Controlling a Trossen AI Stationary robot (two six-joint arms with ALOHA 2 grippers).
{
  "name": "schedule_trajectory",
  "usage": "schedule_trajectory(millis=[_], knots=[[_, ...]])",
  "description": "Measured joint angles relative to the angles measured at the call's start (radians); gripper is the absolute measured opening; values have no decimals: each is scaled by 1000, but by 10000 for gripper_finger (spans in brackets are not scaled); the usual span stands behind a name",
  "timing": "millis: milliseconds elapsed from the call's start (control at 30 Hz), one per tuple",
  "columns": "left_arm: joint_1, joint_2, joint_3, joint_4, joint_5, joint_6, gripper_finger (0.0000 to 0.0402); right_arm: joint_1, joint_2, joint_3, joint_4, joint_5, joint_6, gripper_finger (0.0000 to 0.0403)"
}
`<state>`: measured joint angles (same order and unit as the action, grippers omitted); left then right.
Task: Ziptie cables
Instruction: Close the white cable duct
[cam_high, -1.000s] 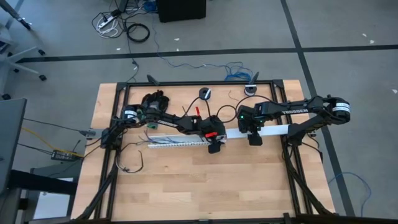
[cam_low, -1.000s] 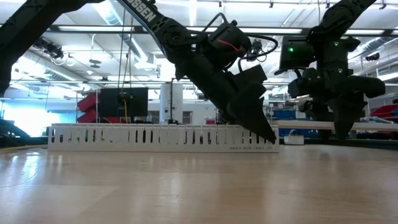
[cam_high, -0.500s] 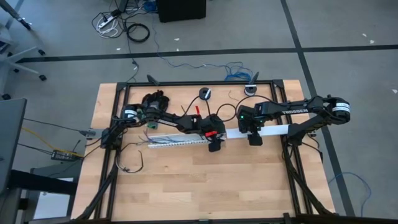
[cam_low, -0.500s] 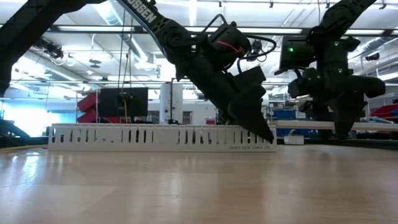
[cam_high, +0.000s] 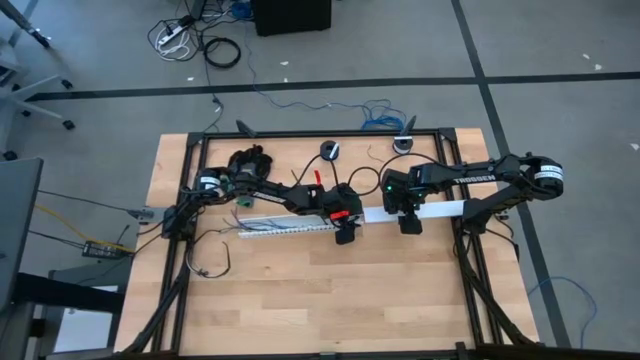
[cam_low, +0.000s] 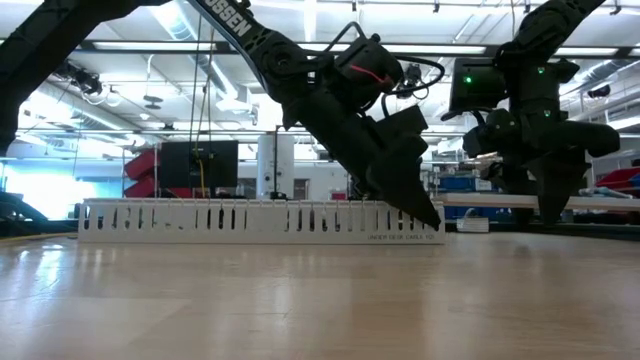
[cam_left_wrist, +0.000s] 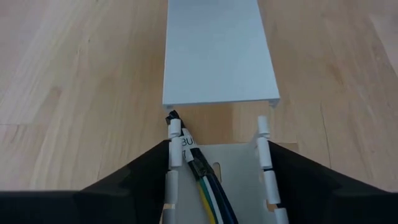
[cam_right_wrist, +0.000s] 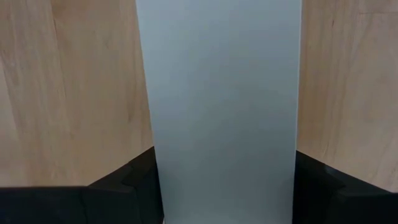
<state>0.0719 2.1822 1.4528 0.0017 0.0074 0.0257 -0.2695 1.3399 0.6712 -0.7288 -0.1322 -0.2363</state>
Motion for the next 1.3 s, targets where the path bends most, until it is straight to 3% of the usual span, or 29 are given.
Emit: schedule_trajectory(millis=[267, 1300], knots=[[0, 0, 0, 3, -17, 19, 233, 0, 0, 0, 3, -38, 1, 235], [0, 0, 0, 6, -14, 22, 232, -3, 0, 0, 10, -18, 7, 236]])
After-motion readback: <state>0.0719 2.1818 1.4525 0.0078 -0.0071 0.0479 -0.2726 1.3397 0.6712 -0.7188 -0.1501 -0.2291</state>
